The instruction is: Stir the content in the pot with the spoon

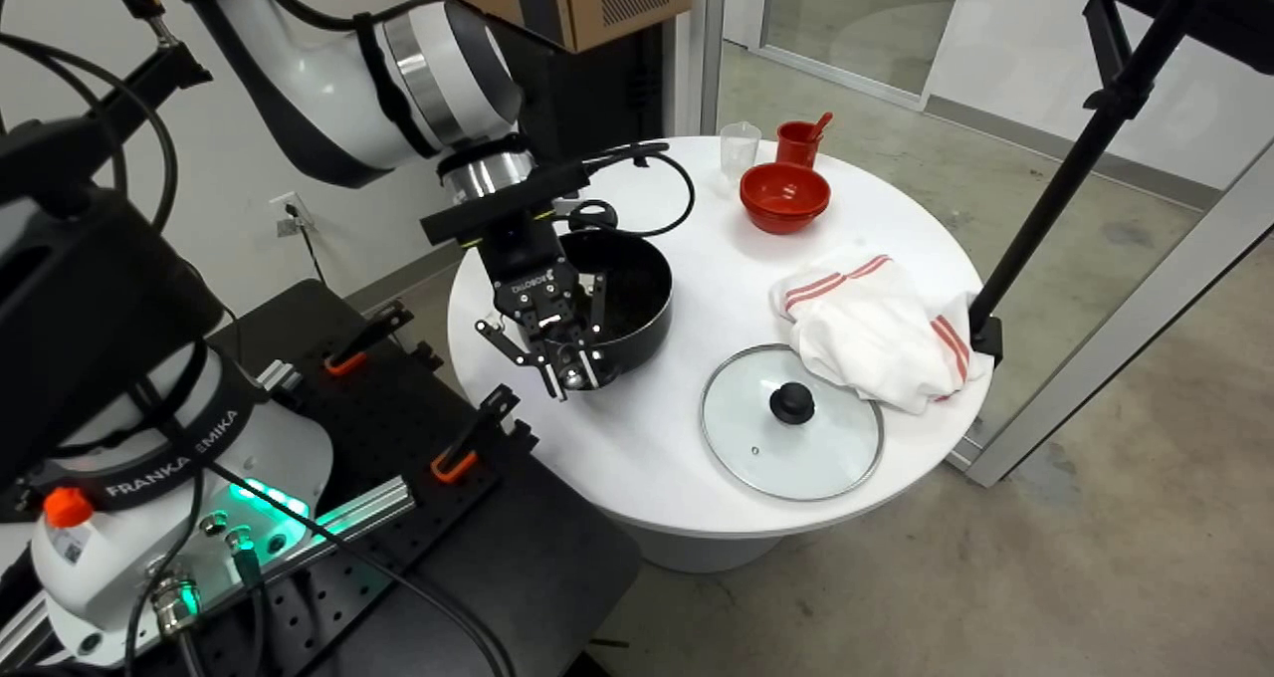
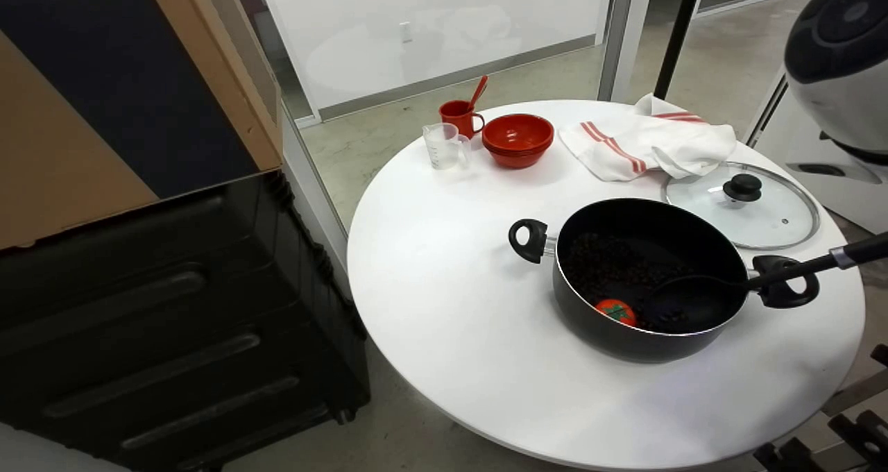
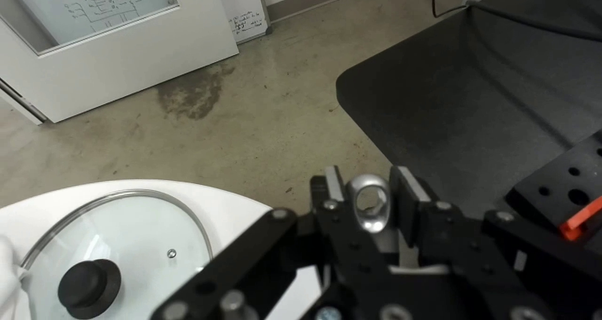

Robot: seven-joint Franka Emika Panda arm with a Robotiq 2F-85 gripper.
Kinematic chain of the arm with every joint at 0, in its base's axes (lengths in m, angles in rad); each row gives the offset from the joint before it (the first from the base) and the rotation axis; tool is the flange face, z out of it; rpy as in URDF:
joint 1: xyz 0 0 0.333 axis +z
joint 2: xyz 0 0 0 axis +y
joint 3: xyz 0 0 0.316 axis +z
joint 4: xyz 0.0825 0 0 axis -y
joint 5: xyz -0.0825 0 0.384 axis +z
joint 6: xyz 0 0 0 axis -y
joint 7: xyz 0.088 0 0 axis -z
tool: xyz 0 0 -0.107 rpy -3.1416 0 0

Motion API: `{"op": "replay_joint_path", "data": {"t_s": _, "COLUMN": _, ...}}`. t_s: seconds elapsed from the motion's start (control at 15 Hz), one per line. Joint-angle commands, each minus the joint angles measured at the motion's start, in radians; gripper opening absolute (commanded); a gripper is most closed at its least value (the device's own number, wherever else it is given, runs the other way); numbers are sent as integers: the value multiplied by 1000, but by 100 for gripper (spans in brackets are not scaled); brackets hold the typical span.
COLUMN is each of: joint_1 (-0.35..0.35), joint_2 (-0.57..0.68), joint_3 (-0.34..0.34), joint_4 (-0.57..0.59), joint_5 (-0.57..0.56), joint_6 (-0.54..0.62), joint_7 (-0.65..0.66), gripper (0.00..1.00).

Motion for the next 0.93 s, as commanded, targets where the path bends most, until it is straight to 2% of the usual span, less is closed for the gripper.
{"op": "replay_joint_path", "data": {"t_s": 0.0, "joint_1": 14, "joint_2": 4, "joint_3": 13, "joint_4": 33, "joint_5": 26, "joint_6": 19, "joint_7": 65, "gripper": 7}}
{"op": "replay_joint_path", "data": {"t_s": 0.33, "joint_1": 47, "joint_2": 44, "joint_3": 46, "joint_4": 124, "joint_5": 94, "joint_6": 67, "joint_7": 171, "gripper": 7}}
{"op": "replay_joint_path", "data": {"t_s": 0.87, "joint_1": 102, "joint_2": 114, "joint_3": 50, "joint_4": 178, "joint_5": 30, "joint_6": 10, "joint_7": 291, "gripper": 7}}
